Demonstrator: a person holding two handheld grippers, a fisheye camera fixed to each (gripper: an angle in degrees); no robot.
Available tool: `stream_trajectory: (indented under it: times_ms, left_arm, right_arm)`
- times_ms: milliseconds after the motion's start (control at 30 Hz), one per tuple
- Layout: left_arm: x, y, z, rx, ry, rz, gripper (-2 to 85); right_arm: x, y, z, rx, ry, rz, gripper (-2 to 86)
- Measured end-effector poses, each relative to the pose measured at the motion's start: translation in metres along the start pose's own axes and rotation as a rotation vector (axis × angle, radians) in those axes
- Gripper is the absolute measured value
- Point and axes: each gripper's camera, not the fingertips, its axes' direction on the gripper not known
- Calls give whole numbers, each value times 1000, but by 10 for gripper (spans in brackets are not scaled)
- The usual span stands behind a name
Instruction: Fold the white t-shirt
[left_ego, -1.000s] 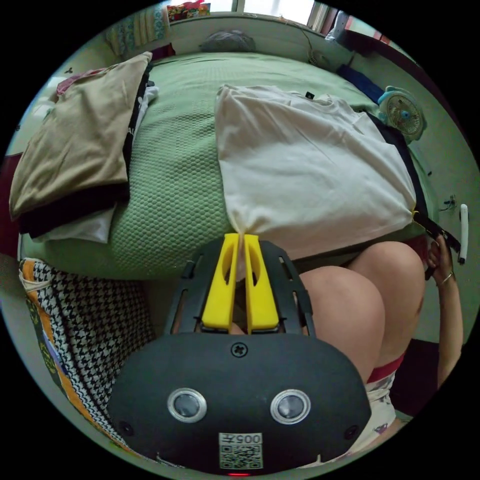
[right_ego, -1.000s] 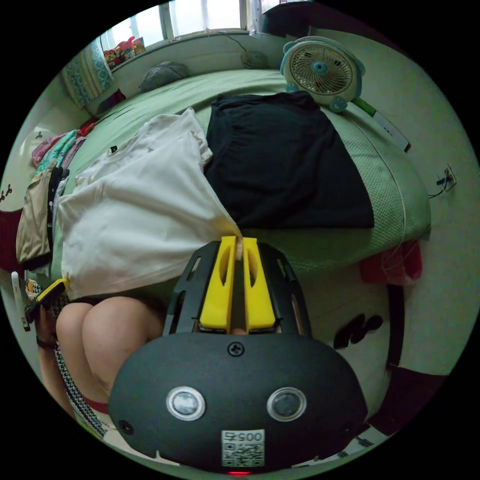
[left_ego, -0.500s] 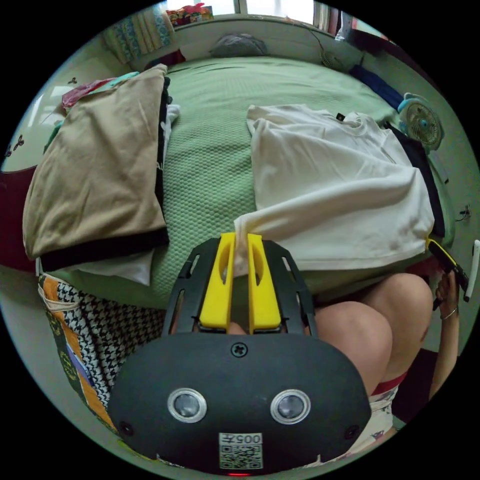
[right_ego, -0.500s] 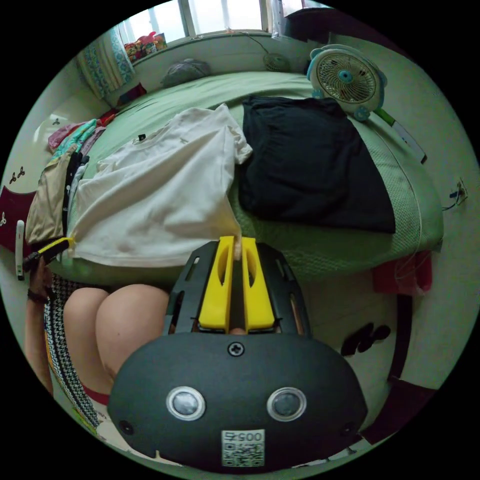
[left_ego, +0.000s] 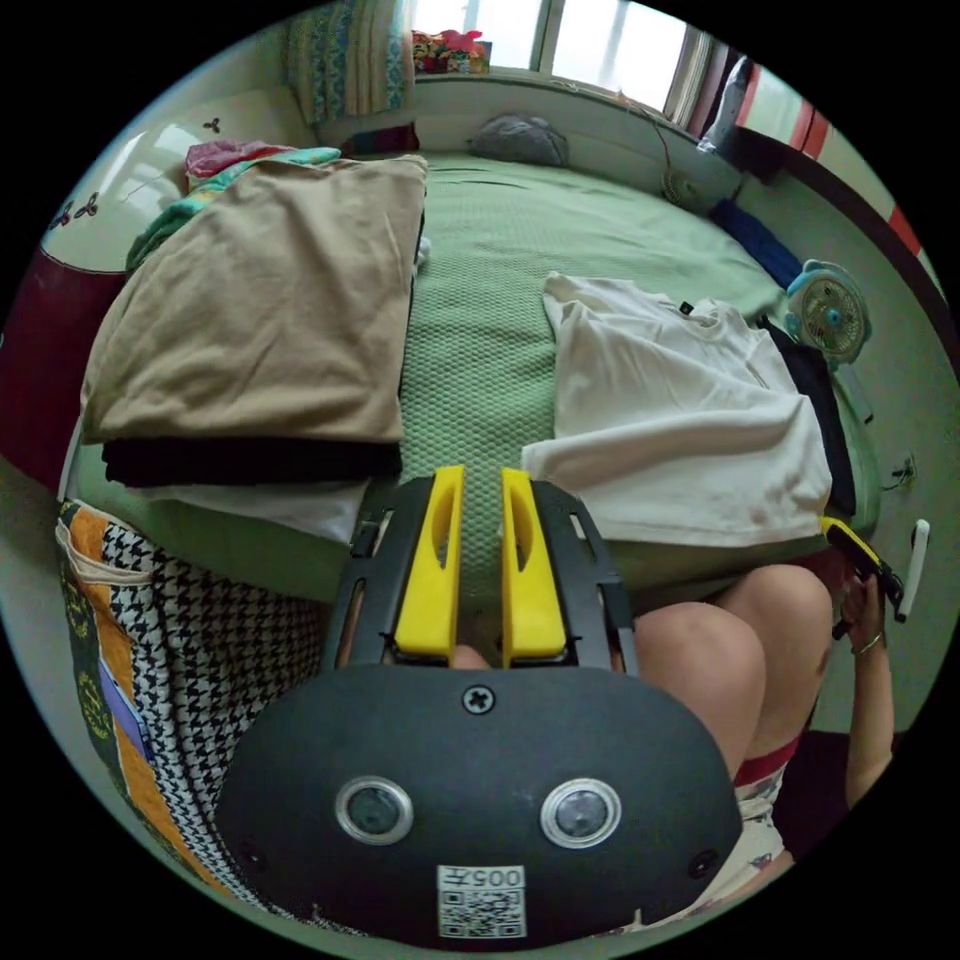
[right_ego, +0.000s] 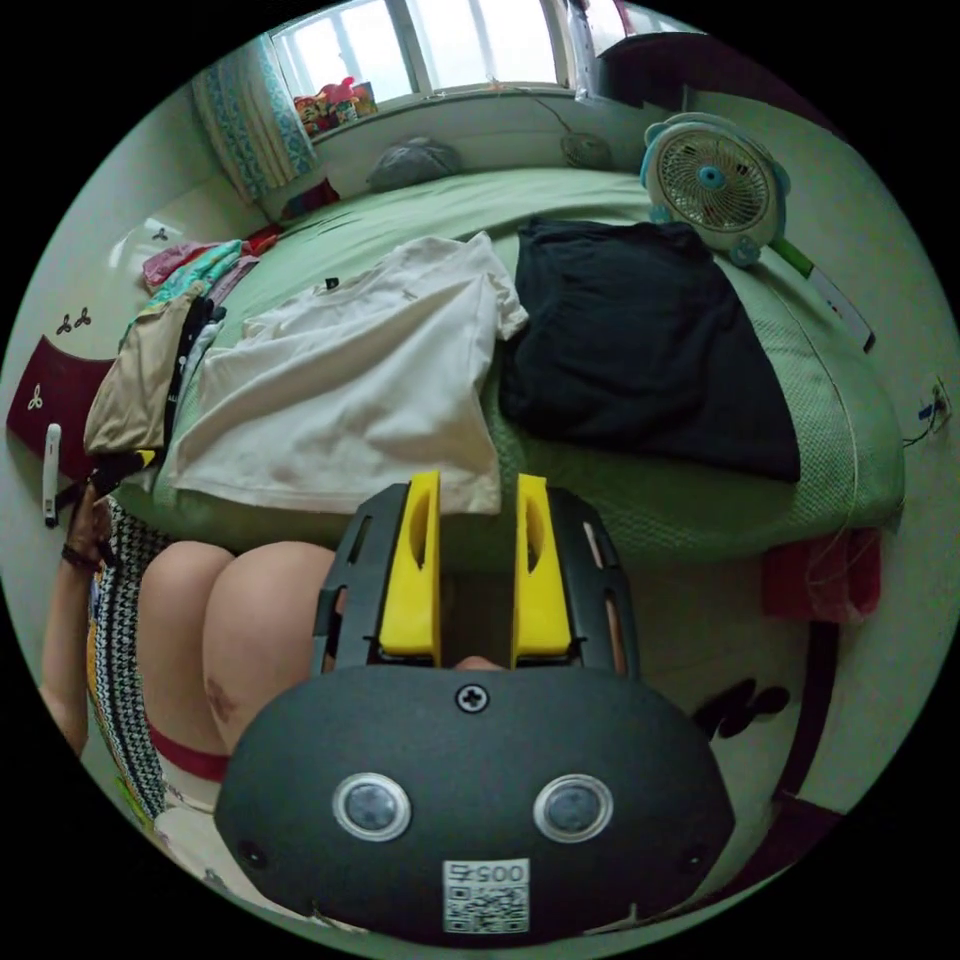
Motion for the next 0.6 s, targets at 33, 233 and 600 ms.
stream_trajectory:
  times_ms: [33, 233, 600]
  left_arm:
    - [0, 3, -2, -5, -3, -1, 76]
    - [1, 31, -22, -34, 23, 15, 90]
    - [5, 63, -63, -101, 83, 45, 99]
  right_arm:
    - [-3, 3, 3, -22, 5, 9, 83]
    - [-26, 24, -8, -75, 30, -35, -4]
    - [-34, 63, -41, -71, 2, -4, -13]
